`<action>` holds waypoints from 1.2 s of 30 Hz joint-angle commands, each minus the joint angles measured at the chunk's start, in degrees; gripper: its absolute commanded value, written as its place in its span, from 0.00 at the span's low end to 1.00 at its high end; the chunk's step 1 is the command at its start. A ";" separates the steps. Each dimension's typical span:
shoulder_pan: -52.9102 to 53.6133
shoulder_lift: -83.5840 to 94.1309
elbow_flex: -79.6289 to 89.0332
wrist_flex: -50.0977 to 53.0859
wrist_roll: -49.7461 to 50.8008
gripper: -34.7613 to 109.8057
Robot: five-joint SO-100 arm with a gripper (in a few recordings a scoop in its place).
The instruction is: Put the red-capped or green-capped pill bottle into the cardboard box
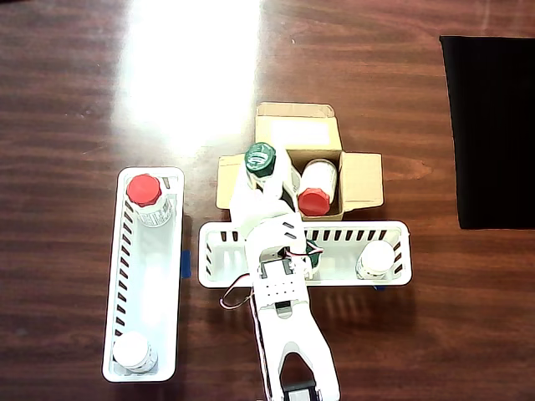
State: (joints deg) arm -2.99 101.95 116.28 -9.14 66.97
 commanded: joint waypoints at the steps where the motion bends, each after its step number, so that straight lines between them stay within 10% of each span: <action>1: -0.97 0.26 -0.97 -4.48 1.32 0.24; 10: 2.29 -7.12 -2.99 -10.63 4.48 0.27; 26: 1.93 3.43 -0.70 0.18 3.43 0.80; 31: 1.85 14.24 -0.26 13.54 3.87 0.75; 36: 0.53 27.51 0.35 30.94 4.66 0.49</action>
State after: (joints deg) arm -1.23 115.93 116.72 12.83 70.66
